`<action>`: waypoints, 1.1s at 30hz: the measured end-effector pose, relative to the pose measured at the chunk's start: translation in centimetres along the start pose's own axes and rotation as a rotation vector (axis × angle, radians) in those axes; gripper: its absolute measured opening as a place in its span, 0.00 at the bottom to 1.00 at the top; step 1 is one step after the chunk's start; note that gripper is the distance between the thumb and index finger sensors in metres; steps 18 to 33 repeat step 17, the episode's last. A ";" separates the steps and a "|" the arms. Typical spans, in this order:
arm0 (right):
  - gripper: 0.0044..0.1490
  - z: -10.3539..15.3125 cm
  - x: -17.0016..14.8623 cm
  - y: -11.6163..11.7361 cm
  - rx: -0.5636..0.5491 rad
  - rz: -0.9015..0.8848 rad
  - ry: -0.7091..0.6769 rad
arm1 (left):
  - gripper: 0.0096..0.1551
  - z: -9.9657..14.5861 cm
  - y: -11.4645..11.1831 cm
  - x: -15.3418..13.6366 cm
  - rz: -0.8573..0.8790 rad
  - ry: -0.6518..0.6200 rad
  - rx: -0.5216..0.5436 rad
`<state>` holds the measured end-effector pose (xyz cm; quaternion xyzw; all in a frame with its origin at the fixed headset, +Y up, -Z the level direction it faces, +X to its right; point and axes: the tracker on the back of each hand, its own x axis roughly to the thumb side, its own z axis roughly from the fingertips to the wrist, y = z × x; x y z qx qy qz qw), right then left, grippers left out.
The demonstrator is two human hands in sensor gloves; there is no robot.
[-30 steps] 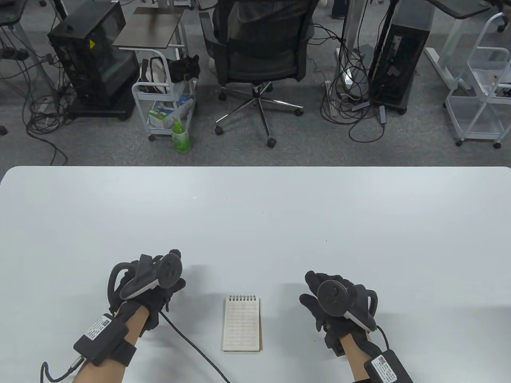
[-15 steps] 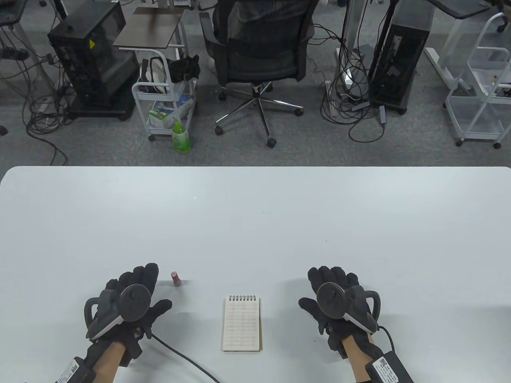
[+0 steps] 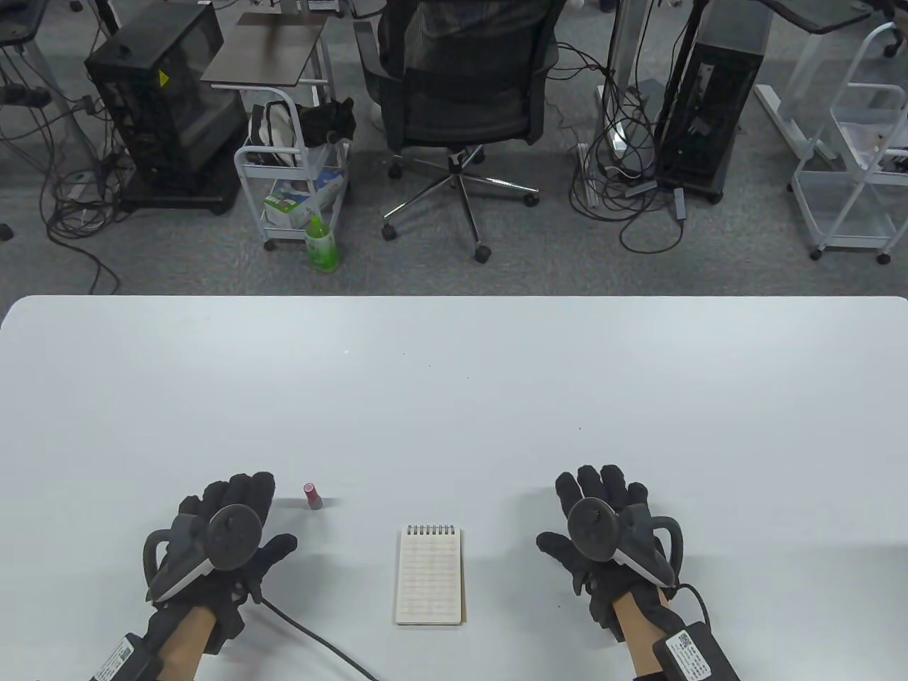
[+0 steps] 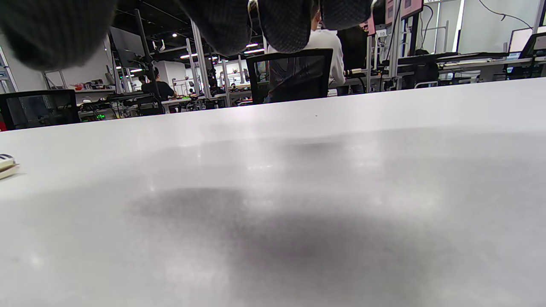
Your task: Stamp flower pattern stamp onto notebook
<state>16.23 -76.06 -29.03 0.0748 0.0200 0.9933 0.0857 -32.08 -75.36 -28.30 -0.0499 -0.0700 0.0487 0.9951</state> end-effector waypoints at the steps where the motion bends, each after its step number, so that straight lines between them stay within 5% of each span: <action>1: 0.55 0.0 0.0 0.0 0.002 -0.005 0.002 | 0.56 0.0 -0.1 -0.1 0.002 0.002 -0.004; 33: 0.54 -0.1 -0.9 0.1 0.044 -0.032 0.034 | 0.55 0.1 -0.4 0.1 0.035 0.016 -0.055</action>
